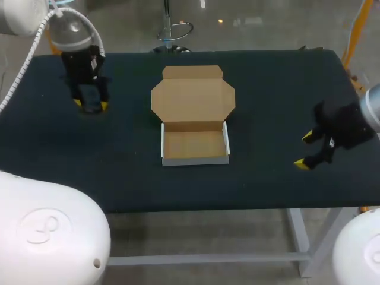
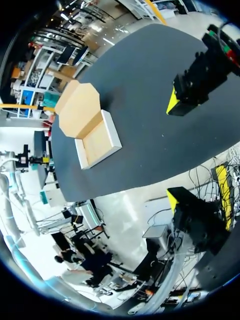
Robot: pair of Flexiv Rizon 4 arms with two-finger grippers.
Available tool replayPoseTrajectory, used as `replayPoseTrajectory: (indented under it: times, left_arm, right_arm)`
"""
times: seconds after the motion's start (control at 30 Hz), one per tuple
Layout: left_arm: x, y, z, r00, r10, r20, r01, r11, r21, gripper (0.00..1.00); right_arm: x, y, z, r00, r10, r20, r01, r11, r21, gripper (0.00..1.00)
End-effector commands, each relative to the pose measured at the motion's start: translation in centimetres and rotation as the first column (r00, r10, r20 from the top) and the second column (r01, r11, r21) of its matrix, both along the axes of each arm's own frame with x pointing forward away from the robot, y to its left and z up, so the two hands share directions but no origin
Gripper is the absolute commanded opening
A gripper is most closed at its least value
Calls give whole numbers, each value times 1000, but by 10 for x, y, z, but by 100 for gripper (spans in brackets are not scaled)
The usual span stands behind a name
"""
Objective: Assemble the packaging by folding the flat box into shape, placing the metal phone stand inside, and closing the box properly
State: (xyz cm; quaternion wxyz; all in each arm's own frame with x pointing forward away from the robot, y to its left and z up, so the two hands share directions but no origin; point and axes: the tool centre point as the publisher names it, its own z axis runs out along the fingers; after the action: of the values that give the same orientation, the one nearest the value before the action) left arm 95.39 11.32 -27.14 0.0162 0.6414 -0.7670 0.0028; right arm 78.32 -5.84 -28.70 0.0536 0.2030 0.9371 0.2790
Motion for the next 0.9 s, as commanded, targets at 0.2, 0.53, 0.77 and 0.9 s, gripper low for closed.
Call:
replayPoseTrajectory:
  times: [0.2, 0.53, 0.77, 0.9]
  left_arm:
    - [-12, -11, 3, 995, 0, 101, 3, 1000, -24, 0]
    - [-27, -33, 11, 990, -11, 141, 19, 998, -54, 0]
    - [-36, -58, 15, 982, -49, 182, 59, 997, -51, 0]
    - [-39, -74, 14, 977, -70, 203, 81, 996, -44, 0]
  right_arm:
    - [12, 6, -13, 999, 39, 6, -39, 999, 19, 100]
    - [12, 6, -13, 999, 39, 6, -39, 999, 19, 100]
    - [12, 6, -13, 999, 39, 6, -39, 999, 19, 100]
    - [12, 6, -13, 999, 39, 6, -39, 999, 19, 100]
